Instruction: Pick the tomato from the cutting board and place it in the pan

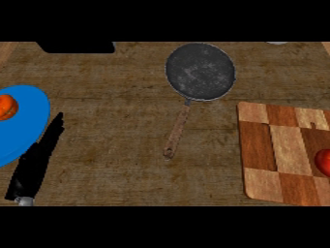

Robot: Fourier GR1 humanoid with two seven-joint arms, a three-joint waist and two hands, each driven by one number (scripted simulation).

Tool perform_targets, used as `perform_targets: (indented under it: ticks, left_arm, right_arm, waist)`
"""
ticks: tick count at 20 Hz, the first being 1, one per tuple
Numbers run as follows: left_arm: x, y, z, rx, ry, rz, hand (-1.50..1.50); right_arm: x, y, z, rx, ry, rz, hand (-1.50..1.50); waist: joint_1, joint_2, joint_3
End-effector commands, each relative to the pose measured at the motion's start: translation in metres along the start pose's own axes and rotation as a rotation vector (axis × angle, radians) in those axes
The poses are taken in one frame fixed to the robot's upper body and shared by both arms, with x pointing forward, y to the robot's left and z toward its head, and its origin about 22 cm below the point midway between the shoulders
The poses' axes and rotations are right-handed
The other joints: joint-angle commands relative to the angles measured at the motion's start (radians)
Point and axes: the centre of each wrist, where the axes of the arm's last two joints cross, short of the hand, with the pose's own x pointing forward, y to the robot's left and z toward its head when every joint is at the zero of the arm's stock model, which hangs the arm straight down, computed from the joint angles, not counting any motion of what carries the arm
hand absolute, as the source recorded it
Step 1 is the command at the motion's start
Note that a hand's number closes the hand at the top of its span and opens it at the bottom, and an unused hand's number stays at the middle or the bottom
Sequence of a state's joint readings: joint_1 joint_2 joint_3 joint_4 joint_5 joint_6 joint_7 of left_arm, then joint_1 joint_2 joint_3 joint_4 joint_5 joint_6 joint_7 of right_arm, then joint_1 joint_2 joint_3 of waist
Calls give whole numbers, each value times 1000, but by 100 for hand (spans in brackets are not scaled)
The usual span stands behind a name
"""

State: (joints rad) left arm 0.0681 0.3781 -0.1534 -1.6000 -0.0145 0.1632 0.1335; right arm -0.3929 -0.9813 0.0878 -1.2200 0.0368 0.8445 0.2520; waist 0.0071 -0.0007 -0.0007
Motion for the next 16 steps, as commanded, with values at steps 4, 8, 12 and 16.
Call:
perform_targets:
  ticks: [4,8,12,16]
  left_arm:
    - [12,3,-4,-7,4,1,0]
    - [-5,-3,3,3,6,-2,0]
    - [-1,21,4,9,1,-11,0]
    - [10,-13,-10,14,7,1,0]
  right_arm:
    - [12,26,-18,97,99,99,-150]
    - [24,35,-11,108,100,118,-150]
    - [40,33,-24,119,117,124,-150]
    - [26,66,-46,136,203,169,-150]
  waist:
    - [-5,0,1]
    - [-11,-2,0]
    - [-2,0,0]
    - [-2,2,1]
